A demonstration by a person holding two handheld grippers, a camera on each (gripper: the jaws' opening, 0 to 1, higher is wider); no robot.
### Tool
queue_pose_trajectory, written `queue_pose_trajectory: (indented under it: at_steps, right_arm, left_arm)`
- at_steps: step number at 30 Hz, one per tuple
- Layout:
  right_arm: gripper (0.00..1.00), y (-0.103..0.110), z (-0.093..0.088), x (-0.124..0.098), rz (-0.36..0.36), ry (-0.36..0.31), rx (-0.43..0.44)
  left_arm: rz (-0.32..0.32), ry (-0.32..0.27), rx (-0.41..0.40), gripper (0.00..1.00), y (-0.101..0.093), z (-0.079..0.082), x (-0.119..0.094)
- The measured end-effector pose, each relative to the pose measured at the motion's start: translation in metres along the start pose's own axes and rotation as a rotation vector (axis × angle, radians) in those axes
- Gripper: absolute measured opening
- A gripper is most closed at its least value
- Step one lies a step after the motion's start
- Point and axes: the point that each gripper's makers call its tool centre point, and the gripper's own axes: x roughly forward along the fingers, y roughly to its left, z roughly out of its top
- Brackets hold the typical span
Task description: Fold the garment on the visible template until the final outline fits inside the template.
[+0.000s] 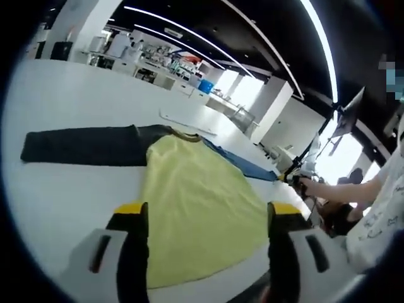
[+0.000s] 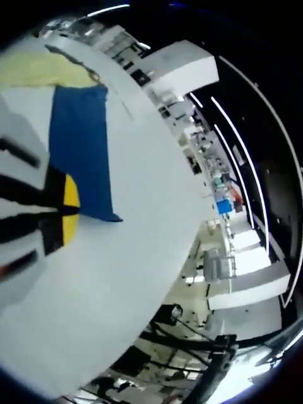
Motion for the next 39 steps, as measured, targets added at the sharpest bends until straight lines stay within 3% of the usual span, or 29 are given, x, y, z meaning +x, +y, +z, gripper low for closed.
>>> queue_pose_trajectory:
  at_steps: [5,11,20,22,27,30,39]
  right_arm:
    - [0.00,0.038,0.026,-0.007,0.083,-0.035,-0.004]
    - [0.00,0.093,0.039,-0.005,0.173,-0.064,-0.026]
    - [0.00,0.192,0.035,-0.008,0.347,-0.079,-0.042]
    - [0.00,0.217,0.027,-0.019,0.376,-0.073,-0.050]
    - [0.00,0.252,0.019,-0.019,0.405,-0.059,-0.053]
    - [0.00,0.280,0.018,-0.021,0.441,-0.066,-0.048]
    - [0.00,0.358,0.003,-0.024,0.463,-0.050,-0.077]
  left_arm:
    - [-0.003,-0.013,0.015,0.75,0.001,0.002,-0.011]
    - [0.006,-0.016,0.042,0.75,0.000,0.006,-0.026]
    - [0.008,-0.050,0.041,0.74,0.001,0.024,-0.051]
    - [0.003,-0.044,0.056,0.74,0.001,0.024,-0.053]
    - [-0.032,-0.028,0.079,0.74,0.006,0.028,-0.058]
    - [-0.045,-0.010,0.087,0.75,0.024,0.030,-0.064]
    - [-0.077,0.009,0.083,0.74,0.039,0.028,-0.097]
